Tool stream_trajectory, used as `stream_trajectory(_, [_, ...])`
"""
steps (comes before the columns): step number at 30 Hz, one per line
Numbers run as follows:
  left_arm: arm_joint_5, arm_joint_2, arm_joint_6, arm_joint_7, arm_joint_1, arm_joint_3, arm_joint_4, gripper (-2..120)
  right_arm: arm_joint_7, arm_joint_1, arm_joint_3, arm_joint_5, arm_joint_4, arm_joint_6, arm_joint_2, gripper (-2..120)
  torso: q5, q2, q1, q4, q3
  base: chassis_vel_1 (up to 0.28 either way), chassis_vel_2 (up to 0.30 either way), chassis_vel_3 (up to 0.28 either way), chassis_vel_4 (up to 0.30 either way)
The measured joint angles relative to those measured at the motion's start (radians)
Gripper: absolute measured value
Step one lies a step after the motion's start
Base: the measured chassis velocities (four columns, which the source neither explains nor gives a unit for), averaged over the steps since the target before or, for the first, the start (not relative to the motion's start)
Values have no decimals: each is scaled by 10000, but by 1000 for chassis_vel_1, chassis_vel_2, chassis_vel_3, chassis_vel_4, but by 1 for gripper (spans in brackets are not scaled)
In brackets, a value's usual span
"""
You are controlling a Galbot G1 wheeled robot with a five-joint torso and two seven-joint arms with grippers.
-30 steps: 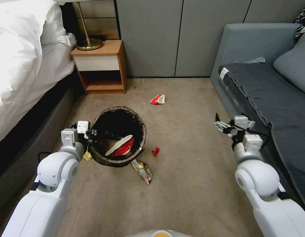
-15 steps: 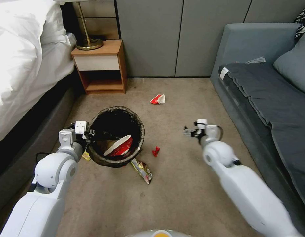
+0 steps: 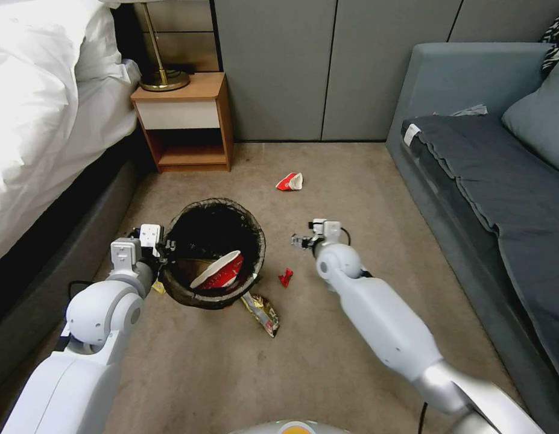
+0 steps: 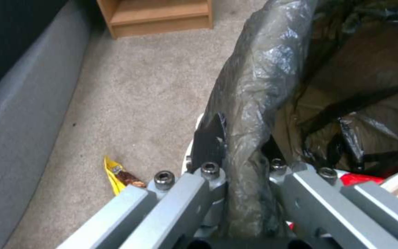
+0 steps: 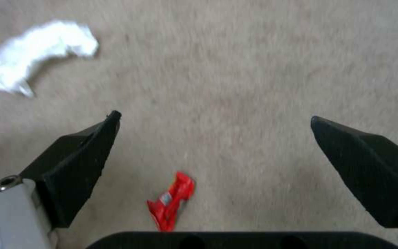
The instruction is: Pick up the trash bin, then pick up the garbage from the floor and place it into the trash bin.
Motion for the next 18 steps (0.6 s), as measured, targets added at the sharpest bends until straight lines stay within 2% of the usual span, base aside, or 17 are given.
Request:
stream_trajectory(10, [165,-144,0,77,59,33,111,1,-21,505,-274,-47,-2151,-542,885,100,0,0,0,1,0,0,0,0,0])
stream_trajectory(18, [328,-260,-1,128,42,159,191,1,-632,706,-1074,-267,-2577,-835,974,100,0,0,0,0,-1,0,0,0,0])
